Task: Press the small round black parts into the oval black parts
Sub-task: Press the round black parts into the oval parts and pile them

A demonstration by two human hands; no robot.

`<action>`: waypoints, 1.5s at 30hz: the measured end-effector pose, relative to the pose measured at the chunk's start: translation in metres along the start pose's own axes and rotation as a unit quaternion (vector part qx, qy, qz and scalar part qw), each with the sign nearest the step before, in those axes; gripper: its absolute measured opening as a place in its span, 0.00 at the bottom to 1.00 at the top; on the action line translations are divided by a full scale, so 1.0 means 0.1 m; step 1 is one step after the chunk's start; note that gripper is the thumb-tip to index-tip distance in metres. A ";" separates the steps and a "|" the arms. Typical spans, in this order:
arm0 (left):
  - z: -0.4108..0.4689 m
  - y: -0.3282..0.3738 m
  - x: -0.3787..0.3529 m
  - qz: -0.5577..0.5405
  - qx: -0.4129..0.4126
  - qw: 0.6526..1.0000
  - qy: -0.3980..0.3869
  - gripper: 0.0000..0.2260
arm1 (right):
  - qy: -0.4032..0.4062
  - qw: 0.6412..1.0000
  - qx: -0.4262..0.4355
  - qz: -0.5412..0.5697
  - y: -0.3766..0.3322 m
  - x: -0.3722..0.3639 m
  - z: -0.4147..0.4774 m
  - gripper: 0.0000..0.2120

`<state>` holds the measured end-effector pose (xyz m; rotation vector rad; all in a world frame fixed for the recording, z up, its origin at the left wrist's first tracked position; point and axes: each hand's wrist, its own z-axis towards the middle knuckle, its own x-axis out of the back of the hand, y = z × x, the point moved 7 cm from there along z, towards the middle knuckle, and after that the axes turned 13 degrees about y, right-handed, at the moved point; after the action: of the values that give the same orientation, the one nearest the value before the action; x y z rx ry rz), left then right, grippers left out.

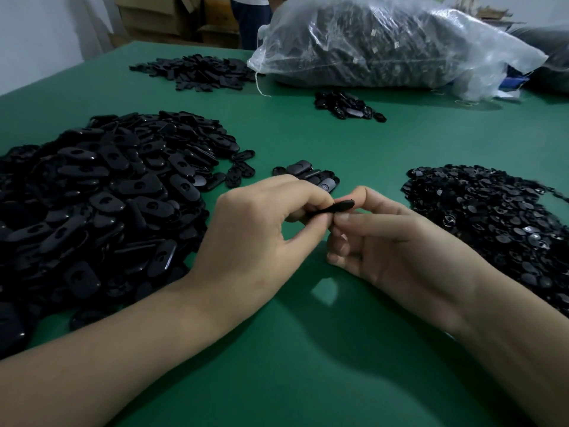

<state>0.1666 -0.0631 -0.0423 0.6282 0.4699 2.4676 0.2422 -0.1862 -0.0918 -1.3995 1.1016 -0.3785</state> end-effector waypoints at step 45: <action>0.88 -1.07 -0.34 0.234 0.195 0.933 -0.190 0.11 | 0.183 0.870 0.259 -0.376 -0.38 0.22 -0.08 0.03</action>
<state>0.2826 0.0187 -0.0284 1.5018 0.7278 2.5961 0.2612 -0.2156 -0.0648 -1.2324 0.6109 -1.4453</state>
